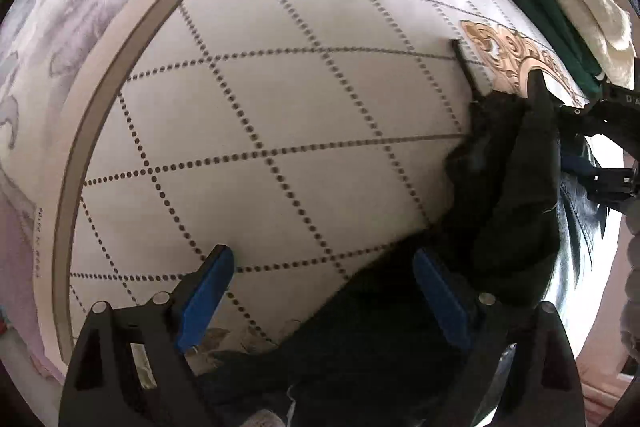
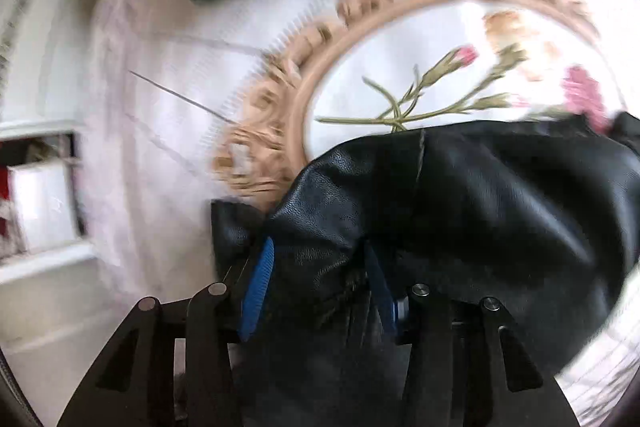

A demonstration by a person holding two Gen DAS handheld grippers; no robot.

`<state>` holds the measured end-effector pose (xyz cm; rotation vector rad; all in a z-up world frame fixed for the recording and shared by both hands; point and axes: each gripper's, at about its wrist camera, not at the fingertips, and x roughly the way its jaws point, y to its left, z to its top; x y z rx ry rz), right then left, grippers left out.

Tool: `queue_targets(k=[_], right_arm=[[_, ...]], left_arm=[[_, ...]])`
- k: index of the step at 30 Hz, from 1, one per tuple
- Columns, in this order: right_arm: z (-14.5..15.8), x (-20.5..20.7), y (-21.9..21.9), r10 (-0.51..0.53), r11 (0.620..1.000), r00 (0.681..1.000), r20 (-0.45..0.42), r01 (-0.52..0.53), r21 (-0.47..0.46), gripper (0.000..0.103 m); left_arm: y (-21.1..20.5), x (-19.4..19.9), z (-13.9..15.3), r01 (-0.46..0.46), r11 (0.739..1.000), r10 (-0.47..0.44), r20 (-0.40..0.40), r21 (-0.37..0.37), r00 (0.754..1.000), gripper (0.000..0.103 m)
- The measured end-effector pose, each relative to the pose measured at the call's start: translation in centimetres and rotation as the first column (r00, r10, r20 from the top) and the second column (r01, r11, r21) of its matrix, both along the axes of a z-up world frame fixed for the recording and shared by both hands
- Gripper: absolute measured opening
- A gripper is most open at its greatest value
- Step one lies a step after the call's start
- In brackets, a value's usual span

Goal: Fold large clothes

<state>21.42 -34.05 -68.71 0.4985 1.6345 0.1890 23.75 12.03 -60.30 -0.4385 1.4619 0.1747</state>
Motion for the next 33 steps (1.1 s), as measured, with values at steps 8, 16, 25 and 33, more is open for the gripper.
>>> queue_targets(k=[8,16,25,33], right_arm=[[7.0,-2.4,-7.2,-0.038,0.999,0.992,0.120,0.036,0.022,0.064],[-0.9,-6.1,-17.2,-0.244,0.969,0.967,-0.068,0.246,0.010,0.084],[1.1,-14.4,-19.9,-0.585,0.806,0.811,0.011,0.579,0.120,0.018],[3.8,-19.9,-19.9,-0.352,0.922,0.930,-0.107,0.324,-0.213,0.045]], left_arm=[[0.0,-2.3,7.4,-0.018,1.000,0.017,0.119,0.011,0.993,0.092],[-5.9,-3.1,8.2,0.018,1.000,-0.019,0.111,0.016,0.994,0.092],[-9.2,-2.4,7.7,0.077,0.993,-0.085,0.087,0.095,0.993,0.092],[-13.3,-3.6,8.1,0.146,0.984,-0.152,0.060,0.100,0.987,0.092]])
